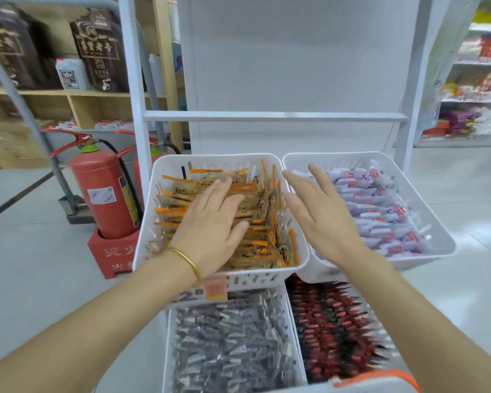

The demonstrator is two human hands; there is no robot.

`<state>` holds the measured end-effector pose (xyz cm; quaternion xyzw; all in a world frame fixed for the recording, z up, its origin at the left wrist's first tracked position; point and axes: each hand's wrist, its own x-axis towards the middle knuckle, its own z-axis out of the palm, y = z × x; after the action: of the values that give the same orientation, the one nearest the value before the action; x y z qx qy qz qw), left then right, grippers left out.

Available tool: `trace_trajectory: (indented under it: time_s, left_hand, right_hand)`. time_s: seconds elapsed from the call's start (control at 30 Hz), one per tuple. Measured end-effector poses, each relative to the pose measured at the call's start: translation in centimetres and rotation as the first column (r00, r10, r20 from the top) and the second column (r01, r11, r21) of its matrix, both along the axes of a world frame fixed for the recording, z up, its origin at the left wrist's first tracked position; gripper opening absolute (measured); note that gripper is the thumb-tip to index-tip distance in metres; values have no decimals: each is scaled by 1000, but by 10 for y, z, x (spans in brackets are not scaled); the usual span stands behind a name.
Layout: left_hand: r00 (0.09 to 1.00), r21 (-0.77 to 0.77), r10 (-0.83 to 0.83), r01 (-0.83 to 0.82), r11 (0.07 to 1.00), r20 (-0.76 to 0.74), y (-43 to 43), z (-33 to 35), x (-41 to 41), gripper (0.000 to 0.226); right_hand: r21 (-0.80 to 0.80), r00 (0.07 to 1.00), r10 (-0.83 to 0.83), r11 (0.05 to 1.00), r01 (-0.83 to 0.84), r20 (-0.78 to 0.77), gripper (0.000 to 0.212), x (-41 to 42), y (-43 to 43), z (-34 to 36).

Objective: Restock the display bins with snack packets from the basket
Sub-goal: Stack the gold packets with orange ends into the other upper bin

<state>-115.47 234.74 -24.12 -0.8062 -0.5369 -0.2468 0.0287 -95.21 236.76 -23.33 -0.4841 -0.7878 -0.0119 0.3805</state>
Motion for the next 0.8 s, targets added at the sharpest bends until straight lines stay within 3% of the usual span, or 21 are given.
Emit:
trace_trajectory:
  time_s: [0.07,0.13,0.23,0.3,0.37,0.53,0.57,0.7,0.8]
  left_hand:
    - [993,-84,-105,109,990,53,-56,-7,-2,63]
    - [988,-246,-149,153,957,35,-115,-21,-5,60]
    - [976,-536,-154,47,843,-157,-189,-57,-17,55]
    - [915,-691,-220,-83,718,-338,-224,-78,-27,57]
    - [848,-776,-300,-186,603,-437,-251,-96,-34,58]
    - [775,-790,-372,-252,558,-511,-276,-120,-42,58]
    - [760,-785,-384,-257,564,-525,-277,-123,-43,57]
    - [704,-763,-412,-287,579,-578,-273,-134,-48,56]
    - [705,-764,-417,-276,583,-573,-269,-137,-50,56]
  right_hand:
    - [-8,981,124,992,-127,-152,49,1,-63,-26]
    - [-104,966,178,974,-199,-186,46,-4,-121,-66]
    - [-398,966,222,880,-258,-135,41,-20,-189,-142]
    - [-628,951,307,734,-259,-33,39,-31,-222,-194]
    - [-819,904,427,530,-218,36,42,-41,-249,-245]
    - [-976,801,598,180,-126,7,55,-68,-294,-341]
    - [-978,800,599,178,-111,18,59,-74,-301,-354]
    - [-930,732,632,367,4,253,72,-90,-318,-388]
    - [-913,824,507,406,31,254,62,-100,-324,-400]
